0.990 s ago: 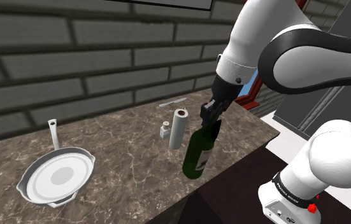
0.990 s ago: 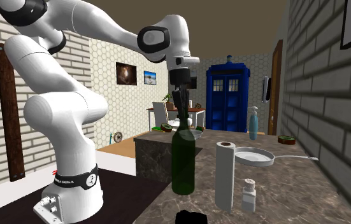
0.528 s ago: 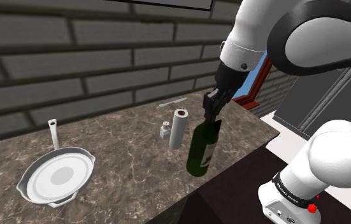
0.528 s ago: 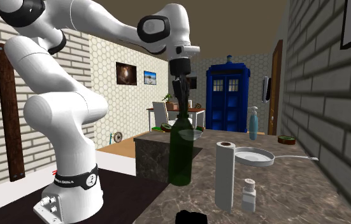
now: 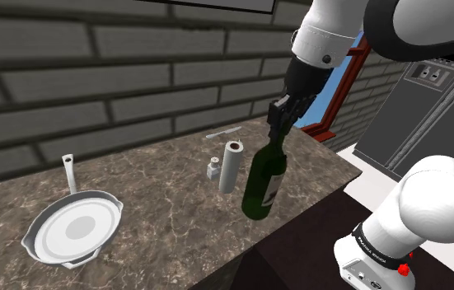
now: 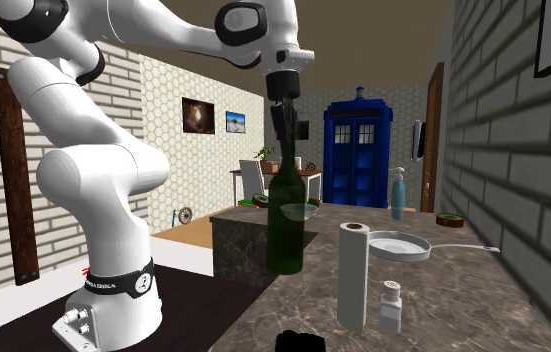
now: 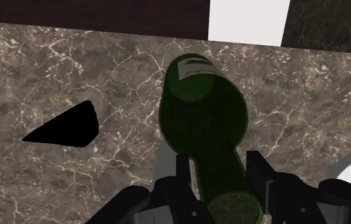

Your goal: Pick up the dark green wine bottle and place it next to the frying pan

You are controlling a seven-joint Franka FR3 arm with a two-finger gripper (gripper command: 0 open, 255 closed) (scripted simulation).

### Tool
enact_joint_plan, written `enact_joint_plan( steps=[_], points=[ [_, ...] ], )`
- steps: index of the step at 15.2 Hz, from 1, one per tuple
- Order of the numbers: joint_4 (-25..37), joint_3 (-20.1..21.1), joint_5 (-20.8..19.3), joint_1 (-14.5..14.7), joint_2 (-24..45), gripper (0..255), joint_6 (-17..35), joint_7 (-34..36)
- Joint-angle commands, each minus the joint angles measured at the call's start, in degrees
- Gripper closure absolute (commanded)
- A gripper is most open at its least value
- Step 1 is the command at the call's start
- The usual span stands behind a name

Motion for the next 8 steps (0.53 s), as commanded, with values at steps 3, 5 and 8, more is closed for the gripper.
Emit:
enact_joint_plan(
  steps=[3, 5, 8],
  points=[
    [3.23, -0.67, -0.62, -0.29, 0.21, 255, -3.03, 0.12],
    [4.89, -0.97, -0.92, -0.45, 0.45, 255, -4.45, 0.18],
    [7.45, -1.38, -1.35, -0.69, 0.9, 255, -6.57, 0.28]
  ],
)
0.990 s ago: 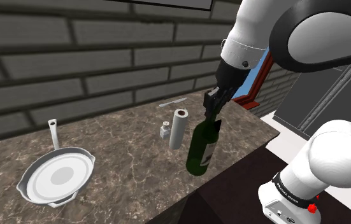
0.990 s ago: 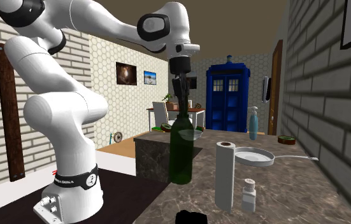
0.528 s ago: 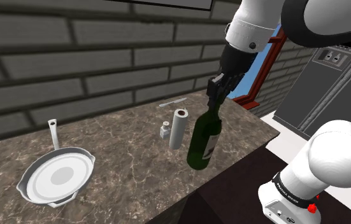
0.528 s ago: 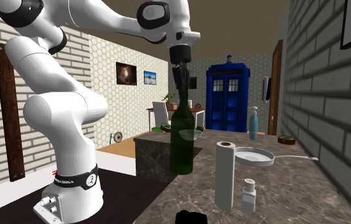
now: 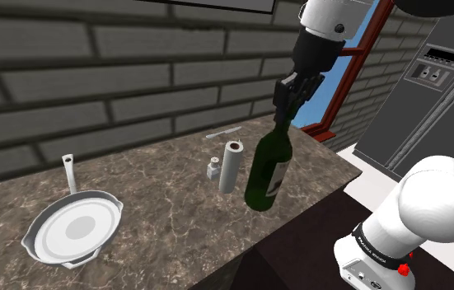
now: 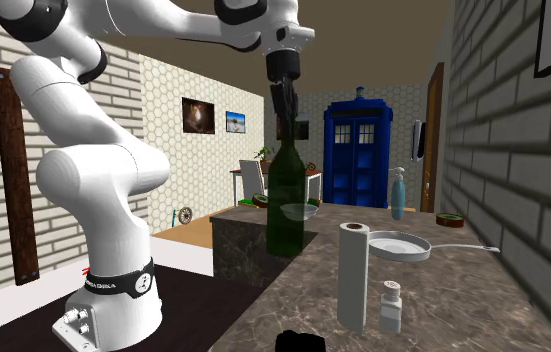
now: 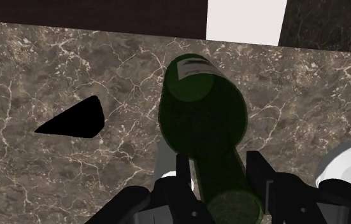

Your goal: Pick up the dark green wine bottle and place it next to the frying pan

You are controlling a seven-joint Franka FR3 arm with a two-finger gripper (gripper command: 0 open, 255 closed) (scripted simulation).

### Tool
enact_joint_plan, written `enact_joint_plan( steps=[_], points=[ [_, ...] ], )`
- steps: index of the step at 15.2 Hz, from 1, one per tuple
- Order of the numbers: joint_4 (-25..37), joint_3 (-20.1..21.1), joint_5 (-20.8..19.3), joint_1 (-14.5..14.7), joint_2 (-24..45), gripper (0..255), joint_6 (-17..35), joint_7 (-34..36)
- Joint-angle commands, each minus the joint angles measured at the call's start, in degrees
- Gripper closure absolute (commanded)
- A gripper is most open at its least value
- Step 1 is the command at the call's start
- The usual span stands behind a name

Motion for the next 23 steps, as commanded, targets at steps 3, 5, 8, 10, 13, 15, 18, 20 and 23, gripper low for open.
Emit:
enact_joint_plan(
  steps=[3, 5, 8, 10, 13, 15, 18, 20, 23],
  points=[
    [3.55, -0.46, -0.51, -0.28, 0.64, 255, -2.9, 0.23],
    [5.36, -0.69, -0.78, -0.44, 1.07, 255, -4.29, 0.31],
    [8.14, -1.0, -1.17, -0.69, 1.79, 255, -6.36, 0.45],
    [10.04, -1.19, -1.42, -0.85, 2.33, 255, -7.73, 0.54],
    [12.98, -1.43, -1.78, -1.1, 3.22, 255, -9.8, 0.7],
    [15.0, -1.57, -2.02, -1.27, 3.87, 255, -11.18, 0.82],
    [18.11, -1.74, -2.37, -1.53, 4.92, 255, -13.25, 1.02],
    [20.25, -1.83, -2.59, -1.7, 5.68, 255, -14.64, 1.16],
    [23.56, -1.92, -2.93, -1.95, 6.91, 255, -16.75, 1.39]
  ],
)
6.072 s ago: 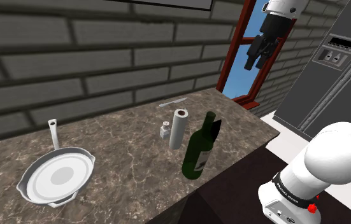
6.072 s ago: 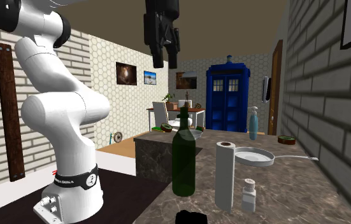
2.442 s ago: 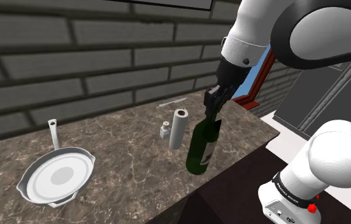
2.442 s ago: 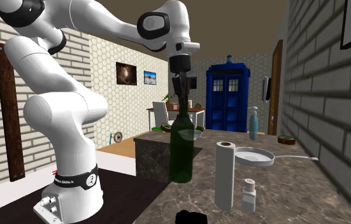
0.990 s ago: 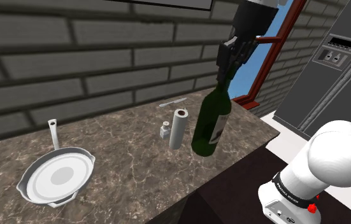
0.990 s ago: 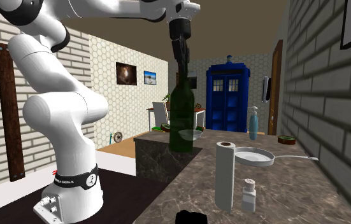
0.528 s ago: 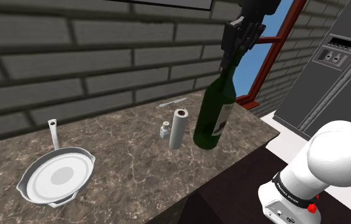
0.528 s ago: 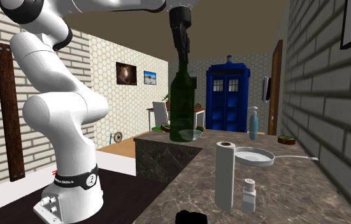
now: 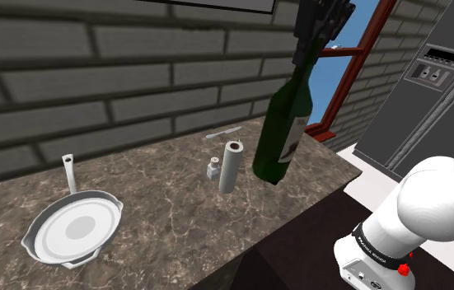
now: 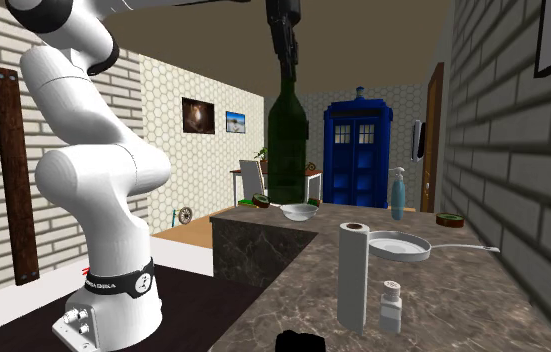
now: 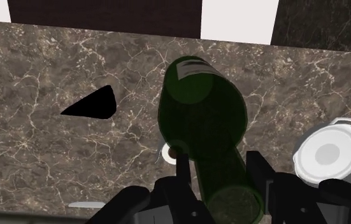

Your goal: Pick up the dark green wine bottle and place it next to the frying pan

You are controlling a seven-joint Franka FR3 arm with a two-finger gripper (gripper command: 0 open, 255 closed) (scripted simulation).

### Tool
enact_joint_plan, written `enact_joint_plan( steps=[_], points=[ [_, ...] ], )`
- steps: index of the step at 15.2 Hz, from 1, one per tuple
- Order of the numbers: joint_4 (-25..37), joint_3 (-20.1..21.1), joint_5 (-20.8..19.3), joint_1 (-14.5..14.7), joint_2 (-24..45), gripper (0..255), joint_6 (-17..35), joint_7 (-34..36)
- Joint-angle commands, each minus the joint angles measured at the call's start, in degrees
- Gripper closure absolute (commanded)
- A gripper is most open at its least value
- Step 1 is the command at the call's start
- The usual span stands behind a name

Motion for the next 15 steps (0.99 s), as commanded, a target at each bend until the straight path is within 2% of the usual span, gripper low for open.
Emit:
enact_joint_plan(
  steps=[1, 15],
  points=[
    [2.28, -0.03, -0.21, -0.16, 0.83, 255, -1.45, 0.19],
    [20.17, 0.46, -1.86, -1.42, 8.36, 255, -11.93, 1.86]
  ],
)
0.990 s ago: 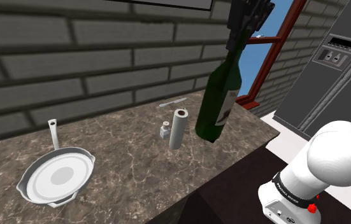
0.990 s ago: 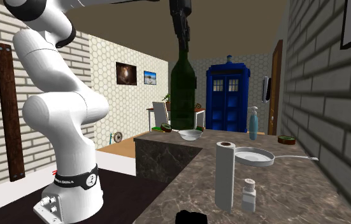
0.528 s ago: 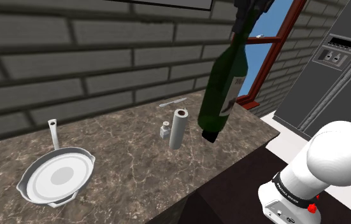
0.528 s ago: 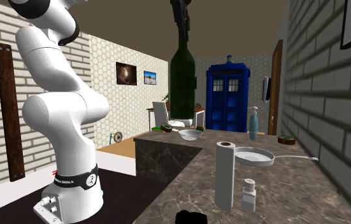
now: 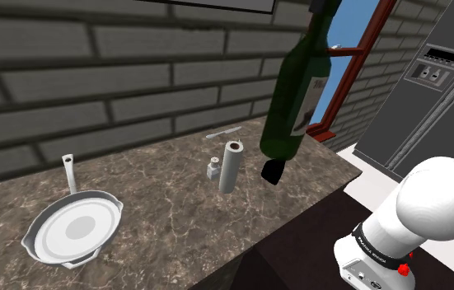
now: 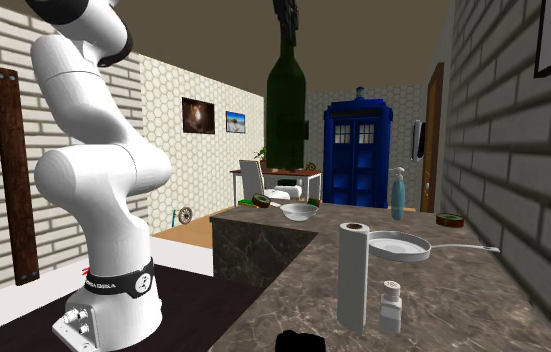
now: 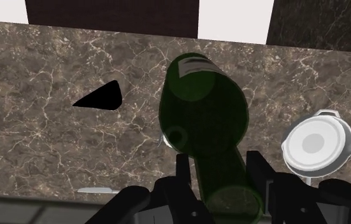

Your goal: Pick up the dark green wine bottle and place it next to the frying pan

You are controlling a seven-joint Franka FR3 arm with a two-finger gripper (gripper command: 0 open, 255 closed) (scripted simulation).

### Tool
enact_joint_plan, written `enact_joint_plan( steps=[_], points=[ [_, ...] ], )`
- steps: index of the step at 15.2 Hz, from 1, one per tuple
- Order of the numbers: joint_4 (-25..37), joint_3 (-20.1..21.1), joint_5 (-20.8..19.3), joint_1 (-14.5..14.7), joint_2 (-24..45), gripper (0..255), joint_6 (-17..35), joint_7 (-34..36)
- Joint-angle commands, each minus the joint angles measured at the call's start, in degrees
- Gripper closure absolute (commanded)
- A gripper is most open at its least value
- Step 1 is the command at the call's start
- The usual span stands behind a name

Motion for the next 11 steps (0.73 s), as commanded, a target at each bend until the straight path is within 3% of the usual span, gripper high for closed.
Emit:
enact_joint_plan(
  steps=[1, 11],
  points=[
    [2.93, 0.15, -0.3, -0.2, 1.34, 255, -1.61, 0.26],
    [20.01, 2.31, -2.21, -1.07, 9.63, 255, -10.66, 2.69]
  ],
)
